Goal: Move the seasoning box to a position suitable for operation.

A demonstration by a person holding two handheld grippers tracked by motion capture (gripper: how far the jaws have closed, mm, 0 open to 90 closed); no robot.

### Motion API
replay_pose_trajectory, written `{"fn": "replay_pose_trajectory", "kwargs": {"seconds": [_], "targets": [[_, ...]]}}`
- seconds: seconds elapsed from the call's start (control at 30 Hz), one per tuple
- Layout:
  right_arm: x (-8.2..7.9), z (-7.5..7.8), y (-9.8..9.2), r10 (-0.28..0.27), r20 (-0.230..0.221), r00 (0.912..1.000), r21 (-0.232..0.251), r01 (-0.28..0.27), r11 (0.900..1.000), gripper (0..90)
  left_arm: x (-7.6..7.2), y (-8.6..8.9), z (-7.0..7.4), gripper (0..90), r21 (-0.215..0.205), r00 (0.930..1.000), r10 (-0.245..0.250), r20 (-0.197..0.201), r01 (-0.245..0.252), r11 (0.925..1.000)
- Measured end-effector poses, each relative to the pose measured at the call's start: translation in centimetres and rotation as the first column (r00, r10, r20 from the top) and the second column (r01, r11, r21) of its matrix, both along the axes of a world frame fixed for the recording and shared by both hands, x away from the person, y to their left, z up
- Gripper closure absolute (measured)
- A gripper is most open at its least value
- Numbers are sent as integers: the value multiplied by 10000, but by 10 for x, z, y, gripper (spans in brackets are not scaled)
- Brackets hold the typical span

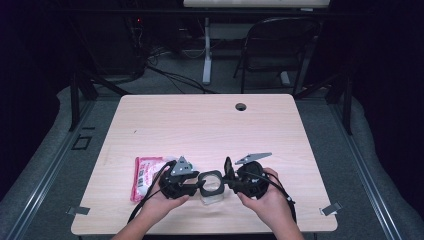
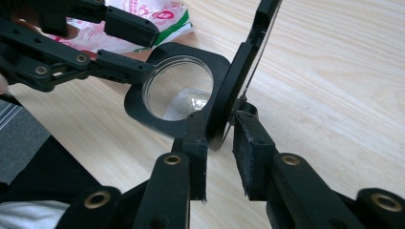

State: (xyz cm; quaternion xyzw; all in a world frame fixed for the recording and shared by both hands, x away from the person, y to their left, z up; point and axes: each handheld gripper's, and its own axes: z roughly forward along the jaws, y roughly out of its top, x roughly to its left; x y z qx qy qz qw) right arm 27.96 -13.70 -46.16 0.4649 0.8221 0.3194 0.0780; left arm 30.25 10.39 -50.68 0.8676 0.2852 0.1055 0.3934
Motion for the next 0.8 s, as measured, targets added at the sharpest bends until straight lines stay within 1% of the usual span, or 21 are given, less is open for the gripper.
{"fn": "replay_pose_trajectory", "kwargs": {"seconds": [0.2,0.27,0.33,0.6,0.63,0.8], "targets": [[6,0,-3,-229,139,9996,-31,230,9997,807,-1,9,4,594,-78,9998,164,82,-163,9998],[10,-1,-4,-318,212,9993,39,317,9995,818,-2,13,6,594,-143,9994,309,180,-306,9994],[14,-2,-6,-394,253,9989,169,390,9991,827,-2,18,7,594,-172,9988,452,161,-449,9988],[31,-2,-18,-499,103,9987,632,491,9968,835,-4,35,9,592,-198,9949,984,203,-980,9950],[32,-2,-19,-518,87,9986,655,511,9965,836,-4,36,9,592,-163,9952,968,158,-965,9952],[40,-2,-21,-586,108,9982,728,577,9957,836,-6,45,8,592,-131,9926,1209,90,-1207,9926]]}}
